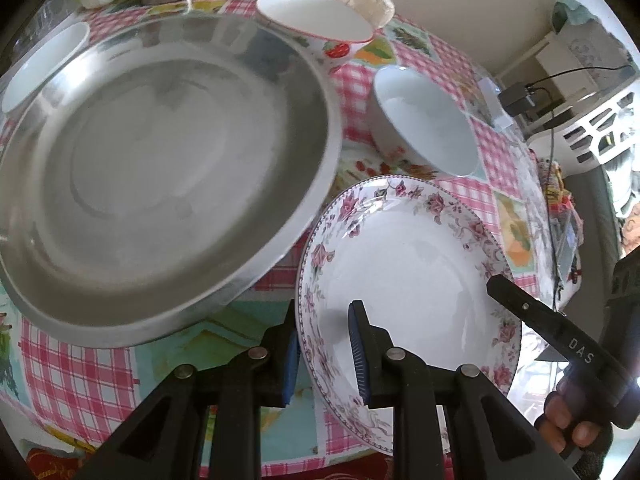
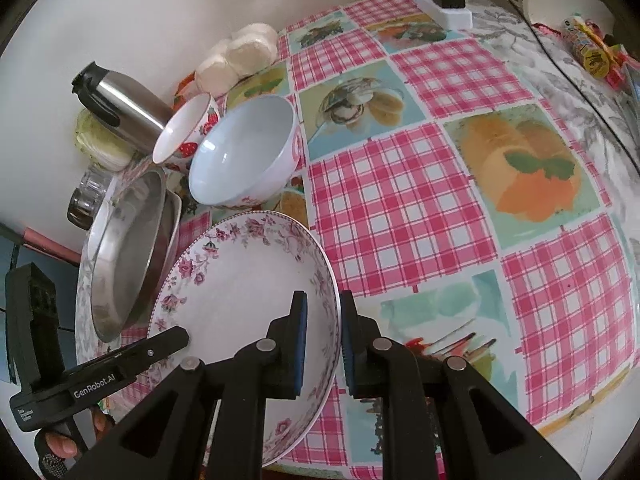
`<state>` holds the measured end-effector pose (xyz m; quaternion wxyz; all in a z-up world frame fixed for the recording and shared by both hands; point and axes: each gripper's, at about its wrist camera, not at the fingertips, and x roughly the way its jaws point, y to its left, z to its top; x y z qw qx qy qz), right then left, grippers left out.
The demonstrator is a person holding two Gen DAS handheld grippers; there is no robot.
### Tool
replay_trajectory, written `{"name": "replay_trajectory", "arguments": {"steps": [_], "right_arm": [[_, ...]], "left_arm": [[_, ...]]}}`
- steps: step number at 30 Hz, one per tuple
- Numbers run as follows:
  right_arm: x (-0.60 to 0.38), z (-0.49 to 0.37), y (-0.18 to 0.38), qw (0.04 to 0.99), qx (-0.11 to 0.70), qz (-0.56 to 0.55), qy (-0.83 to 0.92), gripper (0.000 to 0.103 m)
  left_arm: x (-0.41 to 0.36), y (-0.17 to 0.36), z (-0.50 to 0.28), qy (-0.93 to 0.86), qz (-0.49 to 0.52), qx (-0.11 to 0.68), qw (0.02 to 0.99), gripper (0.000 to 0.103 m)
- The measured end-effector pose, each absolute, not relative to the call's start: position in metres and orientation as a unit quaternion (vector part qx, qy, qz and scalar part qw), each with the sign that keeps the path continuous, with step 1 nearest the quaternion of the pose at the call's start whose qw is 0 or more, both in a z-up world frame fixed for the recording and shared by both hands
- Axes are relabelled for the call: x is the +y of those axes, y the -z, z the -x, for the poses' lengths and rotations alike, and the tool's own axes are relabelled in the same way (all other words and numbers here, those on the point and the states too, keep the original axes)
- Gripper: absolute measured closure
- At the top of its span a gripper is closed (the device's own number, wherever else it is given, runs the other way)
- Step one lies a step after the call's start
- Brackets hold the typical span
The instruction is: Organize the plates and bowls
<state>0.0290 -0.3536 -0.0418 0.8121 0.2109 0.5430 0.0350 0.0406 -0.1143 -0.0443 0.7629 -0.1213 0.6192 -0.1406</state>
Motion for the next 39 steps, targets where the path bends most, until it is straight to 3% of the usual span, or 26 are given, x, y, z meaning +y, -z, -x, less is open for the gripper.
{"name": "replay_trajectory", "arguments": {"steps": [10,30,39], "right_arm": [[-0.357,-0.017,0.021,0.83,0.513,-0.215,-0.031,0.087],[-0.313,-0.042,-0.048,0.879,0.432,-0.19,-0.072,0.086],[-0.266,-0.074,-0.059,0.879,0.43,-0.171,-0.115,0.086]], "left_arm": [[-0.112,0.014,-0.027,0.163,0.102,0.587,0.787,0.078],[-0.063,-0.05,-0.041,0.17,0.168,0.458,0.856,0.078],[-0.008,-0.049,-0.053,0.13,0.22,0.442,0.86,0.079]]}}
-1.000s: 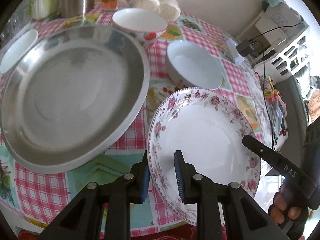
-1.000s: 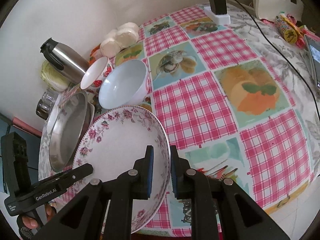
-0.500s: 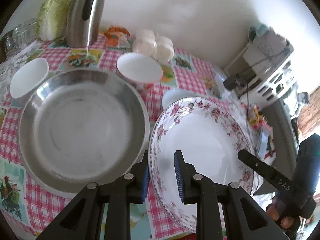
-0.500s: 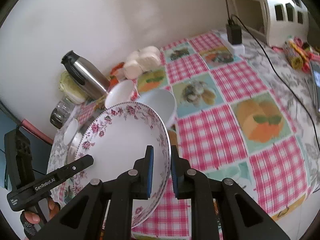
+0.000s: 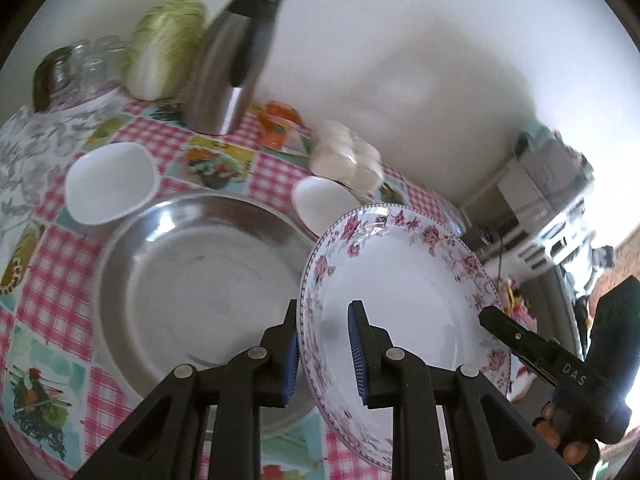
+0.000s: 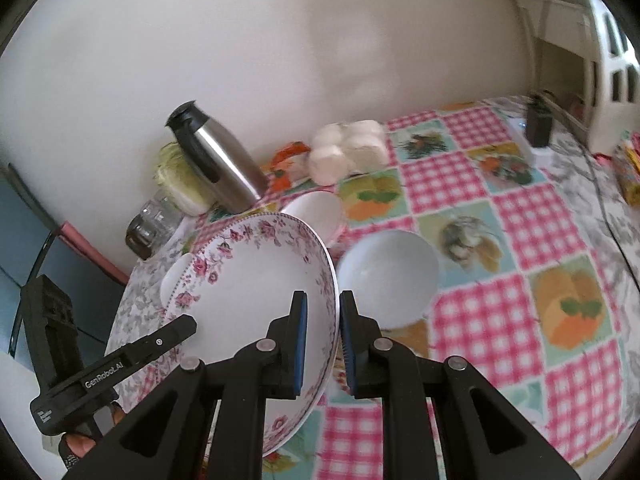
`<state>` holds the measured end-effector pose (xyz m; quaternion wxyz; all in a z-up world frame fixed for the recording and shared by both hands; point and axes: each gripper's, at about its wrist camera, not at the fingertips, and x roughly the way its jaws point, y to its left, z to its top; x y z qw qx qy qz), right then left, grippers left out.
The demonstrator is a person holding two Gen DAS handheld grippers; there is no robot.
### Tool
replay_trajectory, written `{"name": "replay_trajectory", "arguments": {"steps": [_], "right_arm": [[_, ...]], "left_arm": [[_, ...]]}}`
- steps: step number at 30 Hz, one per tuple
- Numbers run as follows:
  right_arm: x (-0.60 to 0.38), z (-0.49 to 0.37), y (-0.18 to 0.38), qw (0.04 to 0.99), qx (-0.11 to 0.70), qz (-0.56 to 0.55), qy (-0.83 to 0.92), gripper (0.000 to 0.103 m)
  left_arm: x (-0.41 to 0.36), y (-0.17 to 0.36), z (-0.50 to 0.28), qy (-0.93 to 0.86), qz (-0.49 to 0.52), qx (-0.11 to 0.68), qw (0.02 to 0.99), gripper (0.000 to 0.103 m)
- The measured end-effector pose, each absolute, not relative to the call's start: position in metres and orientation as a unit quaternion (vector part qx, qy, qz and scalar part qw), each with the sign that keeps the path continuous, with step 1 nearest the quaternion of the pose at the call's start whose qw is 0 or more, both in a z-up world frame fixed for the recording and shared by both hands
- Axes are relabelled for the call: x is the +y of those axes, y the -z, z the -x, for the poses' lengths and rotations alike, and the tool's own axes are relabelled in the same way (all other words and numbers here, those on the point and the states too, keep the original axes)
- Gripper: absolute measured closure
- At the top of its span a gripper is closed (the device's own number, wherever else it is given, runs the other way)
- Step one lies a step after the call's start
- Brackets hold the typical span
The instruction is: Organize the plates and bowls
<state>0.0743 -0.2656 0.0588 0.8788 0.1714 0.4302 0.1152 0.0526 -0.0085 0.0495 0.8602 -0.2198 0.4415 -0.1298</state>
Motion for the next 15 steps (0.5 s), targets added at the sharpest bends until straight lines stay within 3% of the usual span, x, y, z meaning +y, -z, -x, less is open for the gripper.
{"name": "replay_trajectory", "arguments": {"steps": [15], "right_arm": [[-0.192,-0.104,-0.01,0.842,0.49,-0.155,-0.164,0.086]], "left_arm": [[0.066,-0.023,-0.062,0.051,0.241,0.455,0.856,0.079]]}}
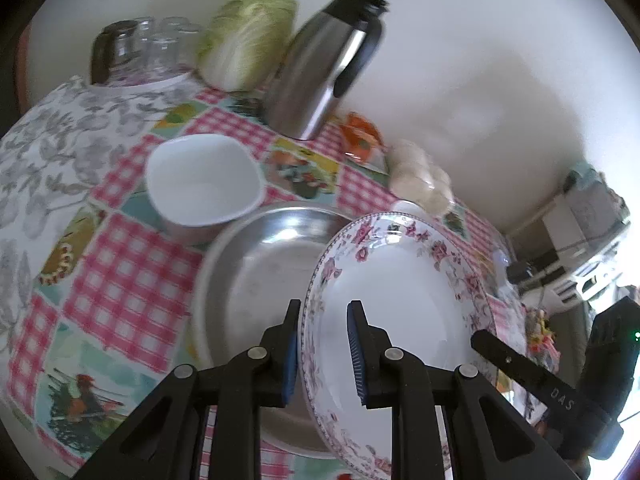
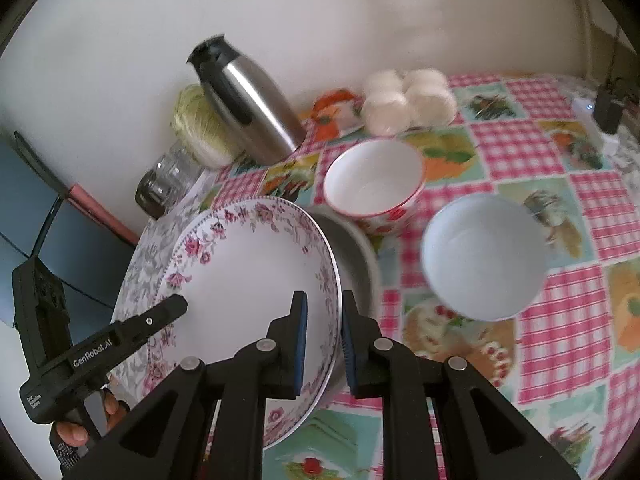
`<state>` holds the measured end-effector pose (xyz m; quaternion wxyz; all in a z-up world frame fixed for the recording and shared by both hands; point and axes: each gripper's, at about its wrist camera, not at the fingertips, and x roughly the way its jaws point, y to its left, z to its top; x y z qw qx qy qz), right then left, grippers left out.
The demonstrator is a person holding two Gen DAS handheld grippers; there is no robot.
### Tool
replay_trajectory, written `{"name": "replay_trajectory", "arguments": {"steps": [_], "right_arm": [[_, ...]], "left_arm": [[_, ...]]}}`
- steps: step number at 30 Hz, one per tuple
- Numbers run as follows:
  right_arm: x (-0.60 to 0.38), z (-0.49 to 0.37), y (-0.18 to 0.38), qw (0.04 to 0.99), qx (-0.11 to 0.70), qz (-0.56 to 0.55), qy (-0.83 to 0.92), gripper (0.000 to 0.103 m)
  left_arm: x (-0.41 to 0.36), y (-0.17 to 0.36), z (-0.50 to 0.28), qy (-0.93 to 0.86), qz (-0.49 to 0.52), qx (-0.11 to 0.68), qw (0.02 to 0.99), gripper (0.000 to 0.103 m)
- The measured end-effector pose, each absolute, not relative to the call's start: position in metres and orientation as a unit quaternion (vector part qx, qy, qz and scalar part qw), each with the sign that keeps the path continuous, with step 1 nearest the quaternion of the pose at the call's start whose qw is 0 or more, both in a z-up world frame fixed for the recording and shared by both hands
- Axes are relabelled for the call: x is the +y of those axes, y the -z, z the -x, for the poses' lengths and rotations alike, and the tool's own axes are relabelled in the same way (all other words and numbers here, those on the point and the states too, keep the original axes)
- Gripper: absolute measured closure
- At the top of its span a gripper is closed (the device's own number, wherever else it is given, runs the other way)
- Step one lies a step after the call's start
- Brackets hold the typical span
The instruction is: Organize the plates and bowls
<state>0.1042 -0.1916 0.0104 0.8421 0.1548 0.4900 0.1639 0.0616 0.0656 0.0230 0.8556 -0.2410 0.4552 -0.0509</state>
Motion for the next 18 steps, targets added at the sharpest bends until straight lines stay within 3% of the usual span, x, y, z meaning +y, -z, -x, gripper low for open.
{"name": "replay_trajectory", "arguments": {"steps": [18], "right_arm": [[-0.156,-0.126,0.03,0.815,0.528,-0.129,-0.2,0.084]], "left_arm": [[0.099,0.005,-0.075,-0.02,0.272,0.468,0.841,0.079]]}}
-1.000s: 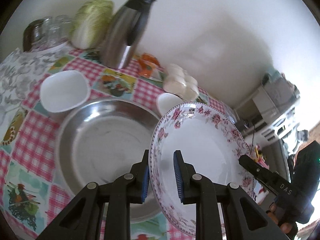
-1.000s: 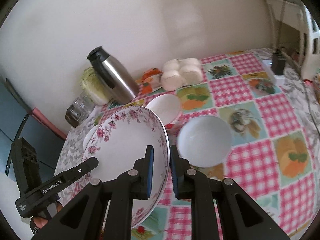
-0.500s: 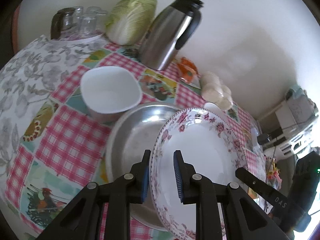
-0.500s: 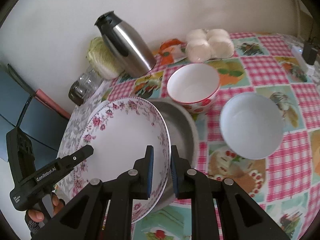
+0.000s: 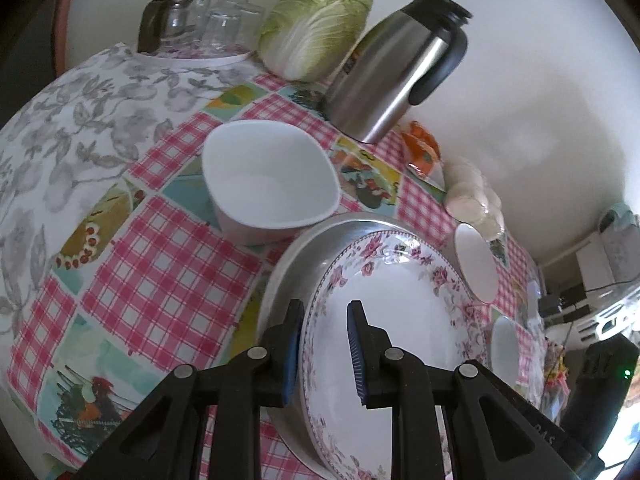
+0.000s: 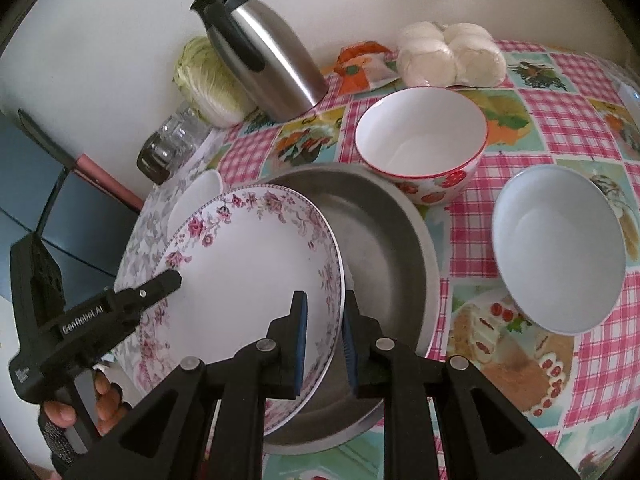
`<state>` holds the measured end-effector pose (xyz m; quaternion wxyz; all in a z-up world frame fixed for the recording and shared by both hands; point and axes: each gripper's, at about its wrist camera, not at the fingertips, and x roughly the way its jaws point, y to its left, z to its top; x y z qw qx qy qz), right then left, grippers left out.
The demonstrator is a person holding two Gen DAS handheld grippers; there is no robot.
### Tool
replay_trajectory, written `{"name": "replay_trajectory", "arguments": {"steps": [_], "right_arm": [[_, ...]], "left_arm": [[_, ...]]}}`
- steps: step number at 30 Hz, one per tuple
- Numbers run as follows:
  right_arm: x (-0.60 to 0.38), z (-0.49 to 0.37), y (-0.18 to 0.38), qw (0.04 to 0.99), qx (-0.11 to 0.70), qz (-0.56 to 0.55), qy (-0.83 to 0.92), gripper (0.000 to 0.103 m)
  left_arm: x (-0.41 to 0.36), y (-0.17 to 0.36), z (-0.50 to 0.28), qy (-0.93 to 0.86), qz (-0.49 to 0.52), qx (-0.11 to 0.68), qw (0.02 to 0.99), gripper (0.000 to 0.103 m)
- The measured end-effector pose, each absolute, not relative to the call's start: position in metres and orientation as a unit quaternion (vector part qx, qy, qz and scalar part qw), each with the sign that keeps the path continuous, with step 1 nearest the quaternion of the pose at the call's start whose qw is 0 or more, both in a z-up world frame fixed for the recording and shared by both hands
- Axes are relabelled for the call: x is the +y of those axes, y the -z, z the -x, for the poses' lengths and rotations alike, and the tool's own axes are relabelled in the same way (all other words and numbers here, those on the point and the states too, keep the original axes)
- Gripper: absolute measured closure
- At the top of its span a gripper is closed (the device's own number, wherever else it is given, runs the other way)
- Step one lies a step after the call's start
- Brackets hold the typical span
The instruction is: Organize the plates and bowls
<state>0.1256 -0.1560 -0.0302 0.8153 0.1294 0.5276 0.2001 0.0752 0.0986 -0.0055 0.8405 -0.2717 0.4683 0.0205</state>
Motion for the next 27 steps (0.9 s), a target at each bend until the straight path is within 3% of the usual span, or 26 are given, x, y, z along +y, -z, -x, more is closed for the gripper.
{"name": "replay_trajectory", "arguments": {"steps": [27], "right_arm": [[-0.15,-0.129,0.055,0.806,0.549,-0.106,-0.195,0.084]], "left_arm": [[0.09,0.02,-0.084,-0.057,0.233,0.487,0.84,0.079]]}}
